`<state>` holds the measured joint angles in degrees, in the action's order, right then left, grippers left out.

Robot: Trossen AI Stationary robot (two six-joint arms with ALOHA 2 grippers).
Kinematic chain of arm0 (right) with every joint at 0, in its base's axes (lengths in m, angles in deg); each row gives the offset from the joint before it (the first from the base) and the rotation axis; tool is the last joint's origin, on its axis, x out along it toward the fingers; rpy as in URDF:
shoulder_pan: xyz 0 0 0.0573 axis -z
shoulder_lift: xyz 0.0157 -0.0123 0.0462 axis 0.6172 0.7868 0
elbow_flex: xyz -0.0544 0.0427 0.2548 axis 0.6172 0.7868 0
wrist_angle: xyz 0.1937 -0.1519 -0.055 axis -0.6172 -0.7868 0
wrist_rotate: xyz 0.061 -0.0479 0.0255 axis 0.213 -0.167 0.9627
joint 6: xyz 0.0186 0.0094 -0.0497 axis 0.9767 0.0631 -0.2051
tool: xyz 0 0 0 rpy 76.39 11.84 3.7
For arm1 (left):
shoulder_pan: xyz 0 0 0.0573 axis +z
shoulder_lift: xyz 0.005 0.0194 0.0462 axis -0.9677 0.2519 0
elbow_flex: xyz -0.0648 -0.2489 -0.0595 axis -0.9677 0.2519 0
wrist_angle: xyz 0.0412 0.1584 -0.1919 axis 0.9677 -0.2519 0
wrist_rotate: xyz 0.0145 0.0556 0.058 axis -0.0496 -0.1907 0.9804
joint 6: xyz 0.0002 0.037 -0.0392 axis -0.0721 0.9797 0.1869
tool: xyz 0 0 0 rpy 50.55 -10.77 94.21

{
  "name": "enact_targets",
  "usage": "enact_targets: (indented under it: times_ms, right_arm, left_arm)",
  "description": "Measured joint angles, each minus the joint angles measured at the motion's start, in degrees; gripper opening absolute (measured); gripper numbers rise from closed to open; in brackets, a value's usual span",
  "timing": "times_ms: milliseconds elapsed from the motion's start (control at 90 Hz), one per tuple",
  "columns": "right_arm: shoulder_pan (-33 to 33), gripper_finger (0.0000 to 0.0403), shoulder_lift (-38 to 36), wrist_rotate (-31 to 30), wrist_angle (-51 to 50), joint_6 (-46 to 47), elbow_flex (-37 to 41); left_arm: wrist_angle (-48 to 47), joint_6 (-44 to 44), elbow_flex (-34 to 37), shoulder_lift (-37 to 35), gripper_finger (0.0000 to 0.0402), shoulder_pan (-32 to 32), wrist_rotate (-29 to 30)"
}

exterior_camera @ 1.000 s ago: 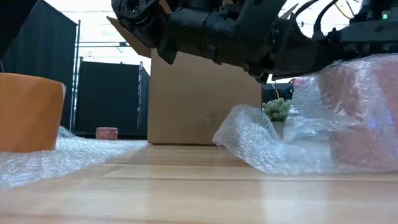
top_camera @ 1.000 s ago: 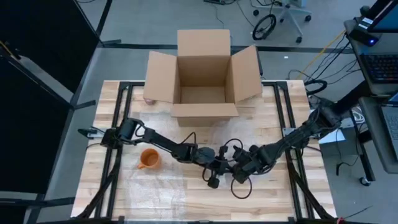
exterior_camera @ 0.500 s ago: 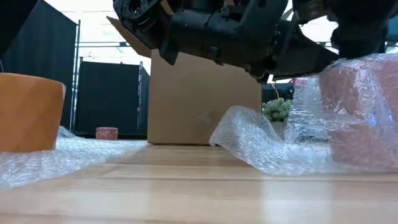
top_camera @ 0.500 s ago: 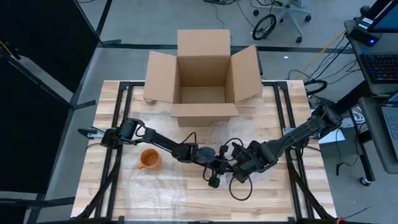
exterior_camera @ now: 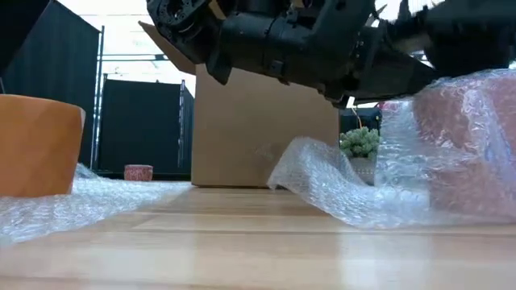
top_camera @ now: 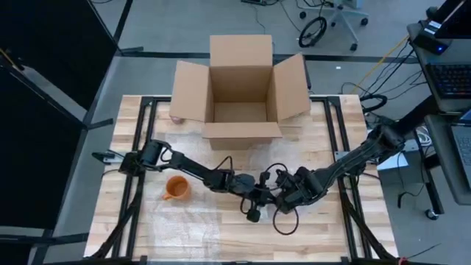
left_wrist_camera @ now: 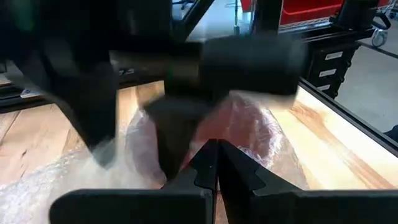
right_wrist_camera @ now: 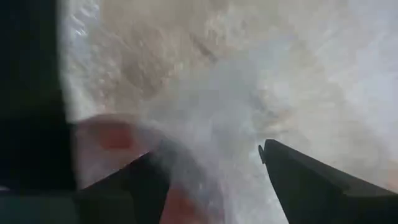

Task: Wrap mug
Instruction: Wrap the pink cup with bubble wrap

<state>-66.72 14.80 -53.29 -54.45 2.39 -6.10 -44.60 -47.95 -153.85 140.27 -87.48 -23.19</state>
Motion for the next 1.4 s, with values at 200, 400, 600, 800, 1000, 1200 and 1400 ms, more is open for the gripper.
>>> enact_targets:
  times_ms: [200,400,600,800,1000,1200,1400]
  right_arm:
    - [-0.01,0.0192,-0.42,2.21,12.13,0.18,8.30]
    - [0.04,0.0099,-0.40,2.65,13.57,-1.89,8.97]
    - [0.12,0.0023,-0.41,3.54,14.14,-3.16,8.89]
    - [0.23,0.0022,-0.36,4.59,14.77,-2.15,9.01]
    - [0.21,0.0104,0.03,8.00,14.45,-3.98,6.93]
    - [1.08,0.0190,0.34,9.04,8.98,-6.30,3.62]
    - [1.19,0.0222,0.05,8.71,1.59,-6.93,-1.43]
  left_arm:
    - [0.17,-0.02,-0.04,0.02,0.0000,0.02,0.01]
    - [0.16,-0.01,-0.02,0.02,0.0000,0.02,0.01]
    - [0.57,-0.02,-0.07,0.01,0.0000,0.07,0.22]
    - [0.59,0.00,-0.07,0.00,0.0000,0.07,0.22]
    - [0.08,-0.02,0.04,0.00,0.0000,-0.08,-0.42]
    - [0.07,0.07,0.04,-0.02,0.0000,-0.13,-0.90]
    - [0.07,-0.13,0.04,0.00,0.0000,-0.02,-0.09]
